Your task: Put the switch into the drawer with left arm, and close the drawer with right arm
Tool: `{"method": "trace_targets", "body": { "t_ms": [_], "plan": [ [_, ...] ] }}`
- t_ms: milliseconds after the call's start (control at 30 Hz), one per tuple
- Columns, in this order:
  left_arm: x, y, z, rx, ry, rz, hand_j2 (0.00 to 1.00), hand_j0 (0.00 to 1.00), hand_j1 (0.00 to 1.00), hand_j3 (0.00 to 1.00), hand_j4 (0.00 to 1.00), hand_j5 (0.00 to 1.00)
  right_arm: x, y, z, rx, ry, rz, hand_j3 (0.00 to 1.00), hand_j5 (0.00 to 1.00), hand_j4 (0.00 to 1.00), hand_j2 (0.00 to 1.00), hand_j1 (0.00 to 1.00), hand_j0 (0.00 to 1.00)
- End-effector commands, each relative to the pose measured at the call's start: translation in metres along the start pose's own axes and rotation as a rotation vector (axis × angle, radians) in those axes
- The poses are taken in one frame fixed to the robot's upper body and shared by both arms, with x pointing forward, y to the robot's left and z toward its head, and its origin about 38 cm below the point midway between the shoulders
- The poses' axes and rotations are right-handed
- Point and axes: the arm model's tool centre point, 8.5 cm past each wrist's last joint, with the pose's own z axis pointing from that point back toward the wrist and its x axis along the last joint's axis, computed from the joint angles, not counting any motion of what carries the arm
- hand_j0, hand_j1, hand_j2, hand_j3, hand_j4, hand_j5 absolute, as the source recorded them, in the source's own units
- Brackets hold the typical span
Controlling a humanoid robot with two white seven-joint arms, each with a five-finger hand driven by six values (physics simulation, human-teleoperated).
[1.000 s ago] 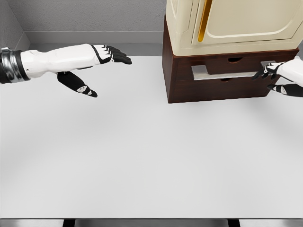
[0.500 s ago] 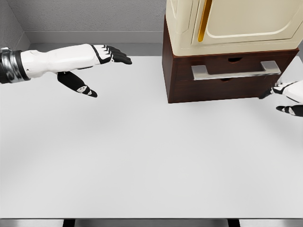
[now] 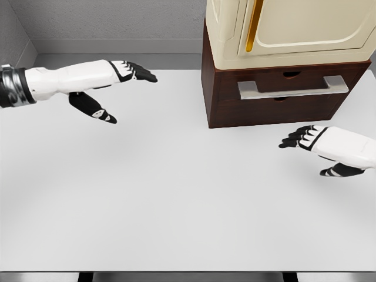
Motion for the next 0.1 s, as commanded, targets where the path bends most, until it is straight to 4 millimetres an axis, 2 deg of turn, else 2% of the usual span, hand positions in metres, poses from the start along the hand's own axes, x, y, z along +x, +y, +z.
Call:
{"method": "trace_targets", "body": {
  "t_ms": [0, 67],
  "plan": [
    [-0.0019, 0.0003, 0.0014, 0.005, 0.005, 0.009, 1.0, 1.0, 1.0, 1.0, 1.0, 1.0, 0.0009, -0.0014, -0.0001, -0.003, -0.004, -0.002, 1.0, 1.0, 1.0, 1.0, 1.0, 1.0],
    [-0.0028, 0.0, 0.0018, 0.005, 0.009, 0.01, 1.0, 1.0, 1.0, 1.0, 1.0, 1.0, 0.0009, -0.0021, -0.0005, -0.004, -0.005, 0.0, 1.0, 1.0, 1.0, 1.0, 1.0, 1.0]
  ]
}}
